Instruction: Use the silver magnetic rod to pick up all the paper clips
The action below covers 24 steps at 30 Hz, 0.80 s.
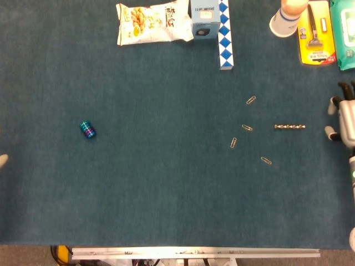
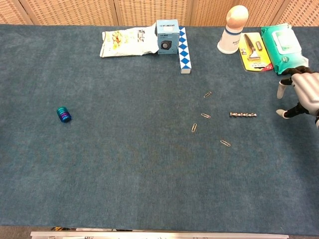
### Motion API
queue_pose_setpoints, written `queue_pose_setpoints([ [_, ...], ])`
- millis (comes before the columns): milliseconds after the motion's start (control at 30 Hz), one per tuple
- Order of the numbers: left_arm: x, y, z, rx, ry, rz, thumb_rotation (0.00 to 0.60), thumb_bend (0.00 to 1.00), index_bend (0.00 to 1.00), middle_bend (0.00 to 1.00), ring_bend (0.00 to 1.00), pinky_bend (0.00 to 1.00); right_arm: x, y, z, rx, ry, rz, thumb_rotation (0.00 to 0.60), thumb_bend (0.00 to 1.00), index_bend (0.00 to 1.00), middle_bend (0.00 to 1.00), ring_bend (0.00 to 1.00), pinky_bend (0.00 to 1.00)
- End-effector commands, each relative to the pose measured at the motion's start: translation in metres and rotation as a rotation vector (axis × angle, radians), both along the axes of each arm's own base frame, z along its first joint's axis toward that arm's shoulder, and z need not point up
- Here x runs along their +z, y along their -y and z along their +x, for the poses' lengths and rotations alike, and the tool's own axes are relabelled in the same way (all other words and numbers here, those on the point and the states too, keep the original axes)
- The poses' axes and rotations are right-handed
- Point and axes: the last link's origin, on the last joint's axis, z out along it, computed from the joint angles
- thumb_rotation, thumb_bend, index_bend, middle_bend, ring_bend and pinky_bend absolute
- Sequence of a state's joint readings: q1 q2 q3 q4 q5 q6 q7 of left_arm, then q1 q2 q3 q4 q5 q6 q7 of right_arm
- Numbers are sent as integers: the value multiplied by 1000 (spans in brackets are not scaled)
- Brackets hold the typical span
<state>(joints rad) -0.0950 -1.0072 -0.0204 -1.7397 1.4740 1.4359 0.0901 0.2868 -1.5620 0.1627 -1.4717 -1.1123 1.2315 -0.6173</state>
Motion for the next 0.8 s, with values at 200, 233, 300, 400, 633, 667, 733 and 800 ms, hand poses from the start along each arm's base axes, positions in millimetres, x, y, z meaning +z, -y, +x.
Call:
queue_pose_setpoints([
  [200, -2, -2, -2, 8, -5, -2, 600, 89, 438, 426, 338, 414, -7, 5, 4, 19, 13, 51, 600, 186, 533, 174, 91, 216],
  [233, -2, -2, -2, 8, -5, -3, 600, 89, 438, 426, 338, 414, -8, 6, 5, 22, 12, 56, 600, 186, 533, 174, 92, 216],
  [300, -2, -2, -2, 10, -6, -2, 600, 89, 438, 426, 338, 414, -11, 7, 6, 29, 6, 68, 600, 186, 533, 174, 91, 216],
  [400, -2, -2, -3, 13, -6, -1, 600, 89, 438, 426, 338, 414, -15, 8, 9, 38, 0, 83, 600, 186, 533, 174, 91, 216],
  [633, -1, -3, -3, 18, 4, 0, 600, 90, 438, 426, 338, 414, -27, 10, 11, 39, -3, 116, 600, 187, 533, 174, 91, 213],
  [667, 0, -3, -3, 19, 8, 2, 600, 89, 438, 426, 338, 414, -28, 10, 11, 38, 2, 116, 600, 187, 533, 174, 91, 210],
  [733, 2, -3, -4, 21, 9, 13, 600, 90, 438, 427, 338, 414, -29, 11, 11, 40, 1, 117, 600, 187, 533, 174, 91, 207],
  [800, 4, -3, -4, 22, 13, 16, 600, 89, 438, 428, 338, 414, -32, 11, 11, 42, 6, 127, 600, 188, 535, 174, 91, 207],
])
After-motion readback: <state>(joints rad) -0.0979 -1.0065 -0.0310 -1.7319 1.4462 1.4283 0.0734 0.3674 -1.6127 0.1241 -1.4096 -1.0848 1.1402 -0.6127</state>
